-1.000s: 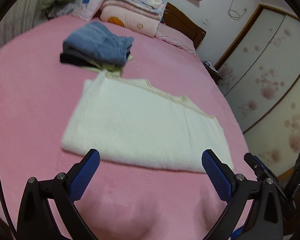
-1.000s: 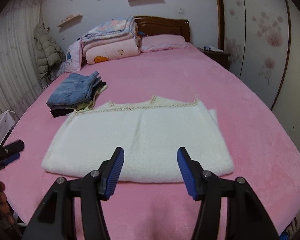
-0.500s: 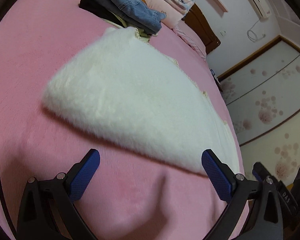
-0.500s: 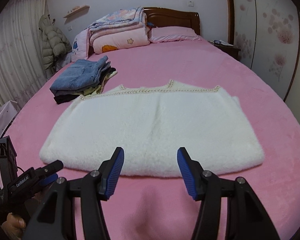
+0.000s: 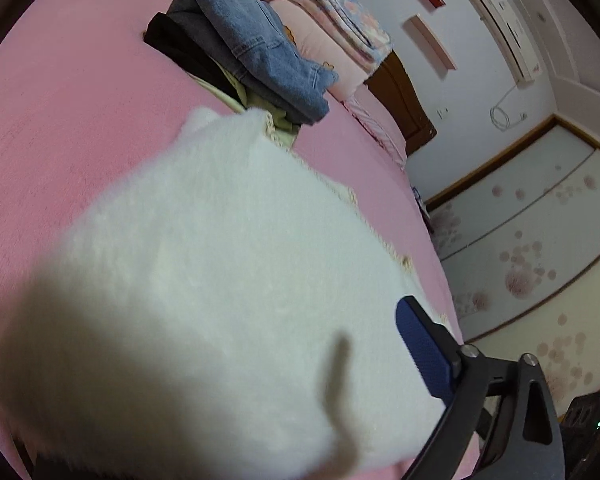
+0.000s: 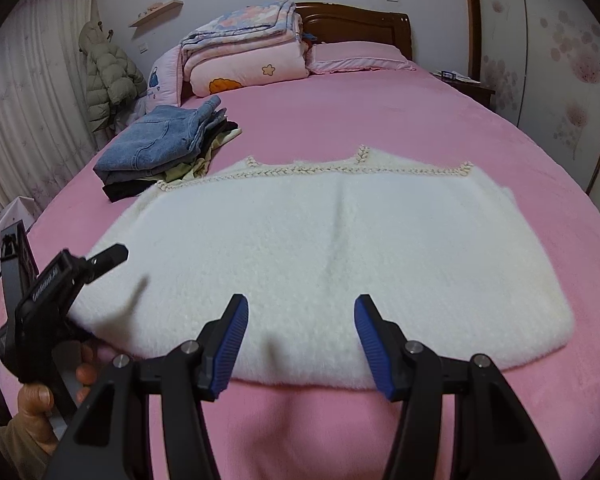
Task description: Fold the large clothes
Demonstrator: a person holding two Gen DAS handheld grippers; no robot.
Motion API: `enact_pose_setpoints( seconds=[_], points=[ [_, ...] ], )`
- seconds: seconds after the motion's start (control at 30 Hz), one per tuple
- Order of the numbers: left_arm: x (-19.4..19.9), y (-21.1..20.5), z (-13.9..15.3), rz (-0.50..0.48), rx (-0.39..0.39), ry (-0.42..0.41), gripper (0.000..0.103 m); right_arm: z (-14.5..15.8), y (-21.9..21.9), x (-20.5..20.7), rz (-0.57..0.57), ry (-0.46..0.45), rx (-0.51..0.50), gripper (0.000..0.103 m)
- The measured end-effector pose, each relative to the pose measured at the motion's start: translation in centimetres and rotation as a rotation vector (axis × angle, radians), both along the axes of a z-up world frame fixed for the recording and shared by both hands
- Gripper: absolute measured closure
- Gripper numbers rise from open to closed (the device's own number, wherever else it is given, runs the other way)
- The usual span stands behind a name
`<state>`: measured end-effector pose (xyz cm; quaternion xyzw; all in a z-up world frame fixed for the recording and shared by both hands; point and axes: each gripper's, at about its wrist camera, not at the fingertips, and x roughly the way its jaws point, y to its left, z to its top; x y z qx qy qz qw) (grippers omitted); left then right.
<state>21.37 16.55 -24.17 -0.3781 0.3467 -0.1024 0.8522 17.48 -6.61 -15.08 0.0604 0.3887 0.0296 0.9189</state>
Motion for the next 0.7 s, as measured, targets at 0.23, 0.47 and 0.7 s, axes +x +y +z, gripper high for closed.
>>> enact_pose_setpoints(
  seconds=[0.23,0.47,0.7],
  points=[
    [0.6,0.2,1.0,0.003,0.113,0.041,0.079,0.2,-0.3,4.3,0.025,-0.018,-0.048,0.086],
    [-1.2,-4.0,7.8,-0.067,0.356,-0.138,0.083,-3.3,0.6,9.3,0.100,0.095,-0.041,0.101],
    [-2.2,-10.5,12.7,-0.214,0.467,-0.310,0.083,-6.0,-1.0,9.8,0.103,0.143,0.112,0.101]
  ],
)
